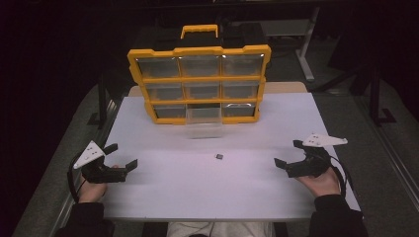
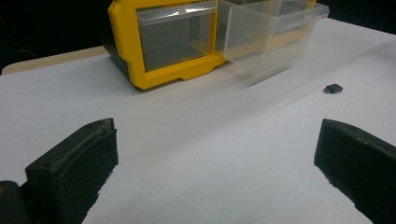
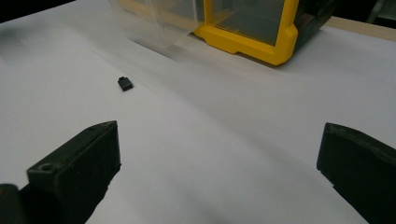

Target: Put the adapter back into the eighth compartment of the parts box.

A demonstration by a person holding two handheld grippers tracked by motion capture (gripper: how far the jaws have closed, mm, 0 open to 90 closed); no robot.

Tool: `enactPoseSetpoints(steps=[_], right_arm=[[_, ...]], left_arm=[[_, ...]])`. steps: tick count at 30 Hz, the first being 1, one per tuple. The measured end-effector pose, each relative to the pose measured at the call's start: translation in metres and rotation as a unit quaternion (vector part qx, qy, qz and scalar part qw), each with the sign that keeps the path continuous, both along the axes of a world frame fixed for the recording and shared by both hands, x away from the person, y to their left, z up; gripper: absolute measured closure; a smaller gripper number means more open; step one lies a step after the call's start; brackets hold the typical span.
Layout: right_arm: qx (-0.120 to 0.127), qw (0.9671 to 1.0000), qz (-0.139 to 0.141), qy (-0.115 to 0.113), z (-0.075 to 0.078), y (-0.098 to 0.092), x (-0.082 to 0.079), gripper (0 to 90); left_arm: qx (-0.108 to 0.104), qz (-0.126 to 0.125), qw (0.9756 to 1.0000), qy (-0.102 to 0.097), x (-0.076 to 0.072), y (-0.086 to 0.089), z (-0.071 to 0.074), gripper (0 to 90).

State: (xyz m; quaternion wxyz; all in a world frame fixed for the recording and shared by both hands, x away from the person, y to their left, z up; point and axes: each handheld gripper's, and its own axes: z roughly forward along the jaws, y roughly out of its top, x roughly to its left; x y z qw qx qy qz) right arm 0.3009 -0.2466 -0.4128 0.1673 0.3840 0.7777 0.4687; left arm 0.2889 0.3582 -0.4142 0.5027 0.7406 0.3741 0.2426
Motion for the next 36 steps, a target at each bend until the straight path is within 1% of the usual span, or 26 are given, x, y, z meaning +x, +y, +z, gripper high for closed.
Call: enactPoseSetpoints(steps=[3,8,12,15,18,19,21,26,31,35,36], right_arm=[[-0.002,1.0000,0.001,0.001,-0.0005,0.0002,0.0000,0.0],[-0.004,1.0000,0.003,0.004,-0.0014,0.0011,0.0005,0.0],[-0.012,0.9999,0.005,0.009,-0.0030,0.0030,0.0012,0.0],[-0.012,0.9999,0.005,0.008,-0.0028,0.0030,0.0010,0.0],[-0.012,0.9999,0.006,0.008,-0.0026,0.0033,0.0008,0.0],[-0.015,0.9998,0.007,0.007,-0.0027,0.0040,0.0006,0.0],[-0.020,0.9997,0.009,0.009,-0.0029,0.0054,0.0001,0.0],[-0.028,0.9995,0.011,0.013,-0.0039,0.0082,0.0000,0.0],[-0.032,0.9993,0.013,0.012,-0.0012,0.0098,-0.0004,0.0],[-0.026,0.9995,0.012,0.014,-0.0004,0.0094,0.0018,0.0],[-0.023,0.9994,0.013,0.019,-0.0006,0.0090,0.0032,0.0]], left_arm=[[-0.006,-0.001,1.0000,-0.001,-0.0003,0.0003,0.0003,0.0],[-0.008,-0.003,1.0000,-0.001,-0.0002,0.0007,0.0000,0.0],[-0.007,-0.006,0.9999,-0.005,-0.0007,-0.0003,-0.0003,0.0],[-0.007,-0.007,0.9999,-0.006,-0.0007,-0.0002,-0.0003,0.0],[-0.008,-0.004,0.9999,-0.005,-0.0009,0.0002,-0.0003,0.0],[-0.007,-0.004,0.9999,-0.006,-0.0013,0.0005,-0.0002,0.0],[-0.012,-0.004,0.9999,-0.007,-0.0022,0.0007,-0.0007,0.0],[-0.011,-0.001,0.9999,-0.008,-0.0041,0.0011,-0.0004,0.0],[-0.016,0.003,0.9998,-0.010,-0.0053,0.0013,-0.0003,0.0],[-0.011,0.004,0.9999,-0.007,-0.0048,0.0009,-0.0011,0.0],[-0.010,0.004,0.9999,-0.007,-0.0047,0.0004,-0.0013,0.0]])
